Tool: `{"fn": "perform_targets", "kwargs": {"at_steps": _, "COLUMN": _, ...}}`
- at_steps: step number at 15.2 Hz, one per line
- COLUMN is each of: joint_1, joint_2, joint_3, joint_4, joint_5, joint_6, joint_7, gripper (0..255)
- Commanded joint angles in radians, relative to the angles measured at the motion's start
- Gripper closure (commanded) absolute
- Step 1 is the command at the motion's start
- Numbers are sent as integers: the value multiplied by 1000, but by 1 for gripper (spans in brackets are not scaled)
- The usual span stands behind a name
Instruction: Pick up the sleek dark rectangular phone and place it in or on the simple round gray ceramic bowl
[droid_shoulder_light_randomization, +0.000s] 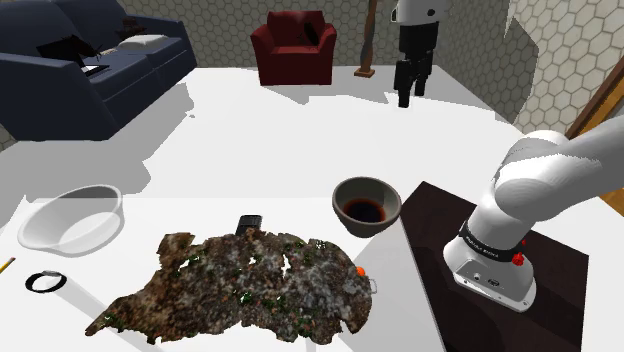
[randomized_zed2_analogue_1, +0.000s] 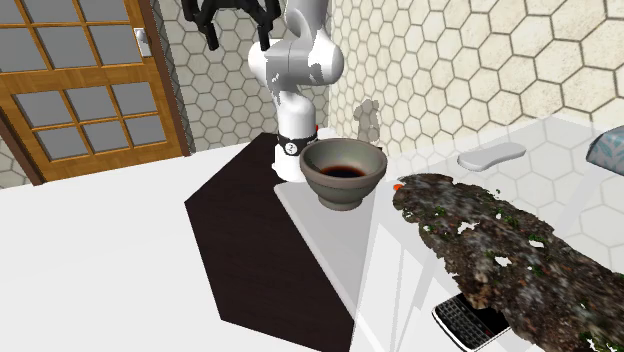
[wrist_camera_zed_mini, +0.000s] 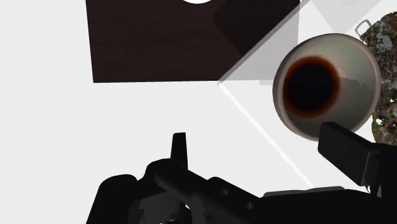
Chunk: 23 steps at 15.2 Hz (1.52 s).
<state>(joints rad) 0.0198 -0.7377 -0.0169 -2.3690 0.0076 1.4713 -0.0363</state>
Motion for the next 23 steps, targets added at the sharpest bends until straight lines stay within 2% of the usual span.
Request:
{"fn": "perform_targets", "kwargs": {"at_steps": 1, "joint_1": 0, "joint_2": 0, "joint_3": 0, "joint_4": 0, "joint_5": 0, "joint_6": 0, "joint_7": 0, "gripper": 0}}
{"fn": "perform_targets", "kwargs": {"at_steps": 8, "joint_1": 27, "joint_2": 20, "joint_3": 166, "joint_4": -90, "joint_5": 126, "joint_6": 148, "joint_7": 255, "gripper": 0}}
{"fn": "perform_targets", "kwargs": {"at_steps": 14, "joint_1": 41, "joint_2": 117, "joint_3": 315, "joint_4": -104, "joint_5": 210, "joint_6": 299, "joint_7": 468, "gripper": 0}}
{"fn": "perform_targets", "kwargs": {"at_steps": 19, "joint_1": 36, "joint_2": 250, "joint_3": 440, "joint_4": -69, "joint_5": 239, "joint_6": 432, "joint_7": 650, "gripper": 0}}
{"fn": "perform_targets", "kwargs": {"at_steps": 23, "joint_1": 16, "joint_2": 387, "joint_3": 538, "joint_4": -12, "joint_5": 219, "joint_6": 533, "joint_7": 808, "gripper": 0}}
